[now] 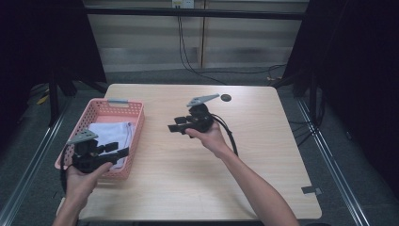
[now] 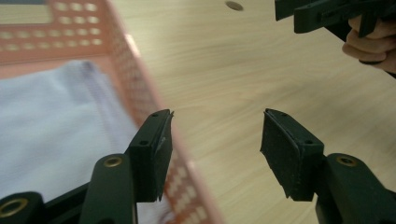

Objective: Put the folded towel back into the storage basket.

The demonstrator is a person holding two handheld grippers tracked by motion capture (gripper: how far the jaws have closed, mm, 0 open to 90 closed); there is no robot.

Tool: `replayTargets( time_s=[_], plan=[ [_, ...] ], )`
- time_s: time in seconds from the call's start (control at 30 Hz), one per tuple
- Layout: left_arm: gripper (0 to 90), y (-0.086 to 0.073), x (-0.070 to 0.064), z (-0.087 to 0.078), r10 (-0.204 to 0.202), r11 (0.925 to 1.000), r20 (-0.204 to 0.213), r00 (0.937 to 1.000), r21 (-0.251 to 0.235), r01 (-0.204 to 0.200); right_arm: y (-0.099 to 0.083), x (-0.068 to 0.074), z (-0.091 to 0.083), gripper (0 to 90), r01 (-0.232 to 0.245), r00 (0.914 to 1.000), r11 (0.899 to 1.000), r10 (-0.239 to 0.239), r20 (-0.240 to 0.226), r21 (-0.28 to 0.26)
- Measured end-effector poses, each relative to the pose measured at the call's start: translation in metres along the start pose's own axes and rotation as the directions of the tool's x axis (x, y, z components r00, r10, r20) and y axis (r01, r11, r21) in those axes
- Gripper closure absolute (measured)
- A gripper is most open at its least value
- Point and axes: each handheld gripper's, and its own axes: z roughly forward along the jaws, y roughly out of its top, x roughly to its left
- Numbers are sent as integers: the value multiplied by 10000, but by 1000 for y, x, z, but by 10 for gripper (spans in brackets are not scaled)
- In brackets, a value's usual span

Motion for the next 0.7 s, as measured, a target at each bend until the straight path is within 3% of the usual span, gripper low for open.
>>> replayTargets(
  time_s=[0.2,0.3,0.57,0.6,0.7],
  plan=[
    [409,-11,-41,29,681,9956,514,9964,612,-712,-40,4,-60,517,4,9988,9999,3,483,-156],
    [383,-16,-53,43,718,9934,571,9958,854,-765,-56,7,-85,517,-19,9970,9999,27,769,-101],
    [317,-43,-77,64,823,9860,813,9933,1382,-930,-117,13,-147,491,-618,9873,9977,650,1448,-263],
    [314,-45,-78,66,888,9853,833,9926,1384,-998,-129,12,-156,484,-863,9842,9953,919,1512,-428],
    [303,-52,-80,70,776,9851,807,9937,1470,-889,-142,11,-167,450,-1069,9747,9926,1160,1909,-573]
  ],
)
